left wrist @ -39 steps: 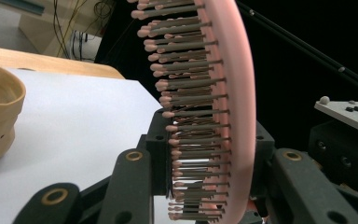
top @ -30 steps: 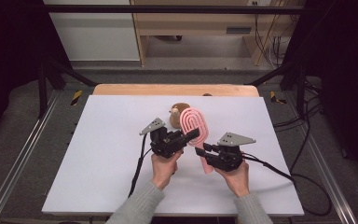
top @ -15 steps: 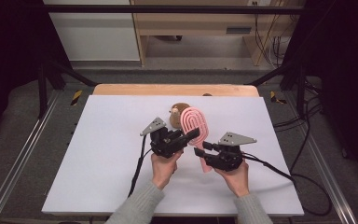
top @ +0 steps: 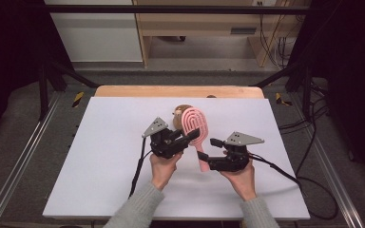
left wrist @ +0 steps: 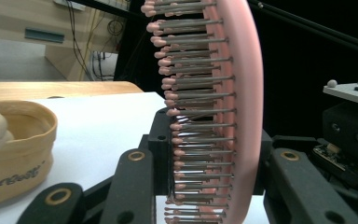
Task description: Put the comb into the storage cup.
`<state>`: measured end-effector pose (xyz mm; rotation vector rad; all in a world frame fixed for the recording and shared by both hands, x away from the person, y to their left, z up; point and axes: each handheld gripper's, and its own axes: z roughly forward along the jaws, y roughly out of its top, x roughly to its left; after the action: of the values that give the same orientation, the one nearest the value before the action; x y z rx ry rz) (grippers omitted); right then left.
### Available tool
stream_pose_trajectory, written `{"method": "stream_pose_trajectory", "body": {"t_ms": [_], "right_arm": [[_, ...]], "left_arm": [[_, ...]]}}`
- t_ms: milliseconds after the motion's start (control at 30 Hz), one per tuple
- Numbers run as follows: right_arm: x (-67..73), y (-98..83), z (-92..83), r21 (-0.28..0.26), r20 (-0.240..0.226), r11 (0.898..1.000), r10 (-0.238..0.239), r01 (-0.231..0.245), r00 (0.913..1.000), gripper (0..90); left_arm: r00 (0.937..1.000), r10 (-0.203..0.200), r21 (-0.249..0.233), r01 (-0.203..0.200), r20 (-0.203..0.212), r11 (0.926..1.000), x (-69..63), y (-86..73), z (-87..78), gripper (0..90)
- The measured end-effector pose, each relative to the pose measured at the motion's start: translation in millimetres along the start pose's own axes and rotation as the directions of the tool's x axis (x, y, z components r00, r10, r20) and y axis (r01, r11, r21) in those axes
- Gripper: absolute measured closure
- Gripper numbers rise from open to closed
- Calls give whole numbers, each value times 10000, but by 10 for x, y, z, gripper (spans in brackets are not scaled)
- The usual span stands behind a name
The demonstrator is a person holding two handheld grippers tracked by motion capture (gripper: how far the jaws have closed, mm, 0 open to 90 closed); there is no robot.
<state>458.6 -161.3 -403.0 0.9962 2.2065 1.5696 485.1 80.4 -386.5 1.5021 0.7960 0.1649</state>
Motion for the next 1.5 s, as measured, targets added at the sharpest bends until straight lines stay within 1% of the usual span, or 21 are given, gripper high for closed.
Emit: {"method": "stream_pose_trajectory", "body": {"t_ms": [33, 100, 200, 367, 433, 567, 700, 833, 933, 1067, 1133, 1300, 1433, 1500], "right_arm": [[-5, 2, 6, 99, 17, 9999, 40, -40, 10000, 208], [-16, 0, 16, 249, 6, 9997, -16, 16, 10000, 186], [-19, -5, 28, 273, 7, 9995, -135, 135, 9999, 141], [-24, -7, 20, 350, 262, 9988, -339, 330, 9991, 64], [-27, -12, 20, 394, 362, 9983, -451, 437, 9983, 45], [-28, -19, 31, 524, 455, 9976, -472, 448, 9978, 22], [-34, -35, 43, 719, 600, 9954, -677, 633, 9959, 6], [-37, -40, 44, 820, 664, 9941, -772, 716, 9948, 2], [-40, -48, 43, 933, 925, 9926, -869, 783, 9919, 2], [-39, -63, 38, 1106, 1012, 9903, -955, 842, 9903, 2], [-56, -72, 31, 1104, 990, 9905, -934, 824, 9907, 2], [-140, -117, -18, 1042, 984, 9932, -616, 513, 9932, 1], [-193, -155, -70, 977, 786, 9939, -583, 505, 9952, 1], [-218, -177, -93, 1073, 689, 9923, -696, 620, 9952, 1]], "left_arm": [[10000, 46, 11, -46, -38, 10000, 1, 5, -4, 645], [9999, 125, 4, -125, -96, 9999, 2, 14, -15, 645], [9995, 259, 2, -259, -168, 9997, 10, 29, -35, 645], [9989, 371, -14, -371, -291, 9993, 39, 55, -77, 645], [9984, 442, -21, -443, -356, 9990, 54, 66, -96, 645], [9968, 614, -25, -616, -515, 9981, 80, 88, -135, 645], [9953, 737, -49, -741, -633, 9972, 115, 119, -179, 644], [9932, 910, -31, -915, -730, 9958, 146, 153, -219, 644], [9913, 1023, -25, -1028, -828, 9947, 162, 175, -240, 644], [9896, 1103, -23, -1109, -920, 9938, 185, 203, -267, 644], [9888, 1150, -25, -1157, -946, 9933, 194, 219, -281, 643], [9874, 1200, -53, -1212, -1029, 9926, 223, 266, -314, 644], [9860, 1255, -43, -1267, -1098, 9919, 240, 308, -338, 643], [9858, 1269, -43, -1281, -1099, 9918, 245, 329, -348, 644]]}}
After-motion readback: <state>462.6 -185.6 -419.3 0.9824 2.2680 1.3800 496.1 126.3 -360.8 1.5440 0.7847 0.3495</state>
